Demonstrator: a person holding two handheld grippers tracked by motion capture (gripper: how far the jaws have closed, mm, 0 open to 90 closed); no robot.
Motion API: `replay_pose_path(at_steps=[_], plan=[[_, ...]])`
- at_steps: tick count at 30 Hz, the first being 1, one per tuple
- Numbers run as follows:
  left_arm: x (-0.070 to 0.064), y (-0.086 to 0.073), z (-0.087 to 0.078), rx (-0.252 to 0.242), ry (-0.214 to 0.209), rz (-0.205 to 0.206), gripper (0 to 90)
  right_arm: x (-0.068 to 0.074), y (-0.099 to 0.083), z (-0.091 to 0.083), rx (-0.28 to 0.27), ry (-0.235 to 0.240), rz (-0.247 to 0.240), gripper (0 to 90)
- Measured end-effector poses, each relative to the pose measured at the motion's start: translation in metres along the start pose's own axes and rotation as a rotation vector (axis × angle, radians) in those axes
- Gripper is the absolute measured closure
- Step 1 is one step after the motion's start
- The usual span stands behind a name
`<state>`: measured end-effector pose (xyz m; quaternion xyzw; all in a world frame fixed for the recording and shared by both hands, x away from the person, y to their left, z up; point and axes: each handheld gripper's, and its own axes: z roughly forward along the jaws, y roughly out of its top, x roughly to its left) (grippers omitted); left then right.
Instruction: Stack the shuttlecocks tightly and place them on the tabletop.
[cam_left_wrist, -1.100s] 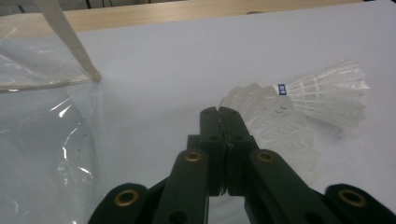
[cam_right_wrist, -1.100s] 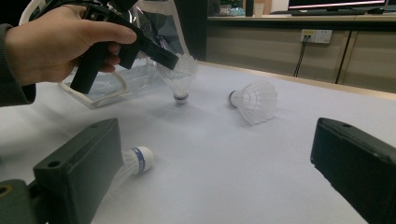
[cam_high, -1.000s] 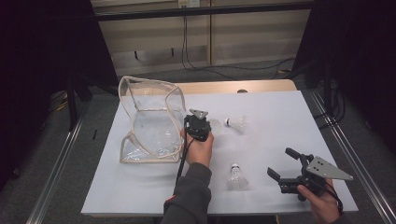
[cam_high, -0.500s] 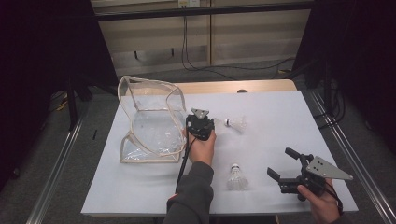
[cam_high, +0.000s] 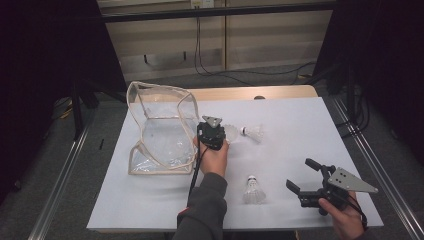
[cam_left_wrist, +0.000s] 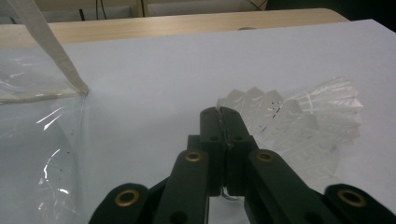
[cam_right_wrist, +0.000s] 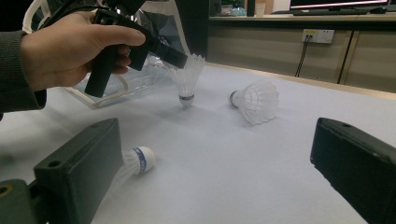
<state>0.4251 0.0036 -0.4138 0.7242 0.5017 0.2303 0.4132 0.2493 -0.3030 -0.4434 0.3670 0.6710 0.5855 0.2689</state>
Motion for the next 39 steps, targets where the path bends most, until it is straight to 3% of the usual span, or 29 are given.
replay_pose_path(at_steps=[12, 25, 29, 33, 39], plan=[[0.0054, 0.0010, -0.0016, 0.027, 0.099, 0.037, 89.5, -0.0002, -0.0001, -0.0003, 0.000, -0.001, 0.000, 1.6], [0.0070, 0.0024, -0.0042, 0.022, 0.126, 0.037, 89.6, -0.0003, -0.0002, -0.0003, 0.000, -0.002, 0.000, 1.6], [0.0087, 0.0022, -0.0031, 0.039, 0.144, 0.059, 89.6, -0.0003, 0.0000, -0.0002, -0.003, -0.001, -0.006, 1.6], [0.0065, 0.0022, -0.0018, 0.030, 0.134, 0.047, 89.3, 0.0000, -0.0001, 0.0000, 0.000, 0.000, -0.004, 1.6], [0.0020, 0.0013, 0.0025, 0.014, 0.070, 0.020, 83.1, 0.0002, 0.0001, 0.0001, -0.003, 0.001, -0.005, 1.6]])
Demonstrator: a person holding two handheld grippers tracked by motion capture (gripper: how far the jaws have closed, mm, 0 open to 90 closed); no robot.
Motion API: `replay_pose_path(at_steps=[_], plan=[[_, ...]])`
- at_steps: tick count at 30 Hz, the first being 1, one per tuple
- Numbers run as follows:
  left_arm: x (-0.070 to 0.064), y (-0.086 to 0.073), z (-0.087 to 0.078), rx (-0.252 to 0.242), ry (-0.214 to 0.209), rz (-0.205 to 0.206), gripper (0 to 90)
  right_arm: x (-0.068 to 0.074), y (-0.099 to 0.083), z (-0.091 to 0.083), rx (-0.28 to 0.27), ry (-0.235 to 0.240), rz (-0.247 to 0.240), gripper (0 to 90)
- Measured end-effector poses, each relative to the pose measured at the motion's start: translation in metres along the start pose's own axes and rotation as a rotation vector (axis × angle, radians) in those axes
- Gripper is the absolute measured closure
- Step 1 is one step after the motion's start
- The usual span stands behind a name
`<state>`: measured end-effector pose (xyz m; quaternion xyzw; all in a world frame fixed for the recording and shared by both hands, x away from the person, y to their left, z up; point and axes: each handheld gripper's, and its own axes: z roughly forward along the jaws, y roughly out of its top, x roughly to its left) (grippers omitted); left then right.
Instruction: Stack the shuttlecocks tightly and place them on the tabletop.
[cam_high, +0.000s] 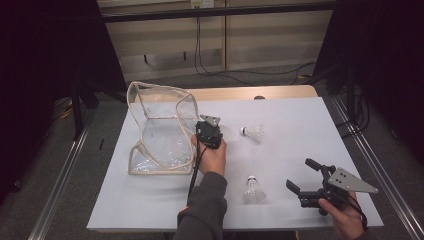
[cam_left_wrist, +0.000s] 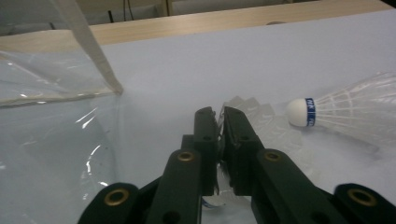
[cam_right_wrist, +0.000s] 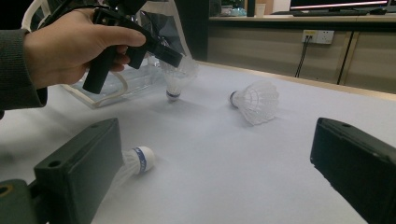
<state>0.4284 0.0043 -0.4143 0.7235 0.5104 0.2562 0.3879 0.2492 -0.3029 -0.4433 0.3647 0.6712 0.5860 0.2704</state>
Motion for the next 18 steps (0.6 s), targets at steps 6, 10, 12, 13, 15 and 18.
replay_pose_path(at_steps=[6, 10, 12, 13, 15, 18], plan=[[-0.003, -0.001, 0.009, 0.014, -0.077, -0.037, 75.8, 0.000, 0.000, 0.000, 0.002, 0.002, 0.001, 1.6], [-0.004, -0.001, 0.014, 0.011, -0.105, -0.053, 72.6, 0.000, 0.000, 0.000, 0.003, 0.002, 0.001, 1.6], [-0.004, -0.001, 0.016, 0.014, -0.116, -0.068, 71.1, 0.000, 0.000, 0.000, 0.000, 0.004, 0.000, 1.6], [-0.004, -0.001, 0.017, 0.018, -0.121, -0.070, 70.0, 0.000, 0.000, 0.000, 0.001, 0.002, 0.001, 1.6], [-0.005, -0.001, 0.019, 0.016, -0.133, -0.072, 68.9, 0.000, 0.000, 0.001, 0.002, 0.002, 0.000, 1.6], [-0.006, -0.001, 0.022, 0.015, -0.137, -0.077, 67.1, 0.000, 0.000, 0.001, 0.002, 0.003, 0.000, 1.6]])
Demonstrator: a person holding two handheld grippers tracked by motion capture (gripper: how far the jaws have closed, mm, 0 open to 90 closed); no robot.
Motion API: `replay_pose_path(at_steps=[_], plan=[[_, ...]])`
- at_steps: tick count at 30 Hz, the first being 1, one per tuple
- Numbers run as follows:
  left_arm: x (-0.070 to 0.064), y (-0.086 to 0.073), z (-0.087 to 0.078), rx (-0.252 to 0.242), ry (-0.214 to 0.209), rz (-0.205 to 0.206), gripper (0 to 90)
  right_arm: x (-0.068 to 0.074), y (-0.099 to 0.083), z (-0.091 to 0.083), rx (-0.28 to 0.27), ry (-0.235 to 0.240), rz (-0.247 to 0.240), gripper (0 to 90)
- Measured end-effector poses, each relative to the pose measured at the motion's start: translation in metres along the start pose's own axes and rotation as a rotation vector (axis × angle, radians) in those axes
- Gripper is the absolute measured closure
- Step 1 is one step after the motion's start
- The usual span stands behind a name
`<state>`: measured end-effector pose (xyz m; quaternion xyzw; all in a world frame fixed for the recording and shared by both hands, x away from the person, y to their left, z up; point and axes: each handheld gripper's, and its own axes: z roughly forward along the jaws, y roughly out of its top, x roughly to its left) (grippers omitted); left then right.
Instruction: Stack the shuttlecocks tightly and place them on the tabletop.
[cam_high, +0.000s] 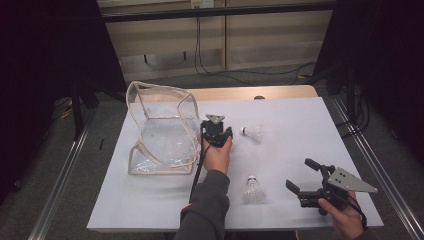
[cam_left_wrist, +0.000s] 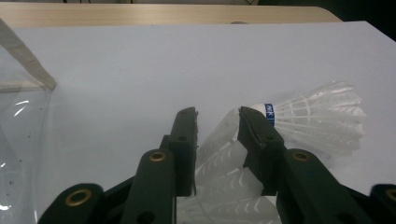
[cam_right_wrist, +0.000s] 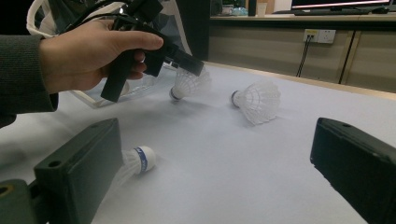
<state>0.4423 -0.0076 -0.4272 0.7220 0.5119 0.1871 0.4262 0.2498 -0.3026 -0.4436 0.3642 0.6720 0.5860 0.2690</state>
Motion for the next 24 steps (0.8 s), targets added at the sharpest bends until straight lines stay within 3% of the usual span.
replay_pose_path(at_steps=[11, 24], plan=[[-0.003, -0.002, 0.006, 0.002, -0.025, -0.005, 62.1, 0.000, 0.000, 0.000, 0.007, 0.002, -0.003, 1.6], [-0.009, 0.007, 0.012, 0.013, -0.023, 0.032, 62.1, 0.000, 0.000, 0.001, 0.008, 0.005, 0.001, 1.6]])
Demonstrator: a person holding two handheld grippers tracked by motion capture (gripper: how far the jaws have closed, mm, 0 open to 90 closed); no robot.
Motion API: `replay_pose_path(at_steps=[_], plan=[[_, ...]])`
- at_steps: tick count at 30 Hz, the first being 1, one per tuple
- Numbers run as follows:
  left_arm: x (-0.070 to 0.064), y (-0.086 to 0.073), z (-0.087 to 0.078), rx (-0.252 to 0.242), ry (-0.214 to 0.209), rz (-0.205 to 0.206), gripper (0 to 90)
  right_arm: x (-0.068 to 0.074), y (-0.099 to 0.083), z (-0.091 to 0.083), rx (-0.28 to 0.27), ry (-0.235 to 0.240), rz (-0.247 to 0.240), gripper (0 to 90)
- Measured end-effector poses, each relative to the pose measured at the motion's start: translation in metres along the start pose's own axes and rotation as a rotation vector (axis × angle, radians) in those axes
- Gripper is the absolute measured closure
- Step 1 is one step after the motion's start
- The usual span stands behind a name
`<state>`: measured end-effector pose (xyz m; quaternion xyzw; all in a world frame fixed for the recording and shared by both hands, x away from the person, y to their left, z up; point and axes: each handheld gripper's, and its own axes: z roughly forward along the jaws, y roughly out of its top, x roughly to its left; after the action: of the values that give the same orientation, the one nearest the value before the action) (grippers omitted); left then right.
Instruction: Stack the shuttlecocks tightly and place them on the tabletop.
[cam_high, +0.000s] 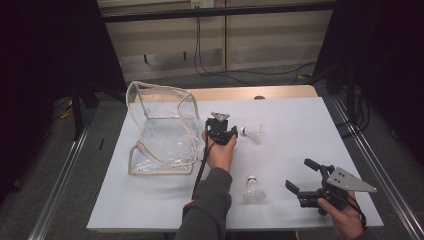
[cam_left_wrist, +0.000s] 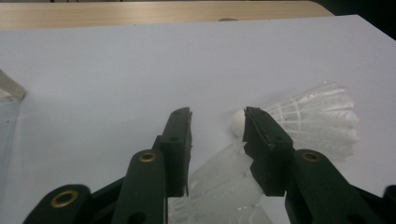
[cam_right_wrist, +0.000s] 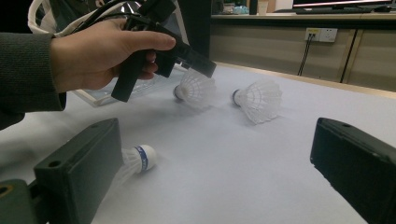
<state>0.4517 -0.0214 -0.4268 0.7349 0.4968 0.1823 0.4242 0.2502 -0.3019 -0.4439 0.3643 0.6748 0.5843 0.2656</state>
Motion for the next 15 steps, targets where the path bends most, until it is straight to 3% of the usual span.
replay_pose_path(at_steps=[15], plan=[[-0.0013, 0.0043, 0.0004, 0.020, -0.001, 0.018, 60.8, -0.0004, -0.0001, 0.0002, 0.000, 0.002, -0.003, 1.6]])
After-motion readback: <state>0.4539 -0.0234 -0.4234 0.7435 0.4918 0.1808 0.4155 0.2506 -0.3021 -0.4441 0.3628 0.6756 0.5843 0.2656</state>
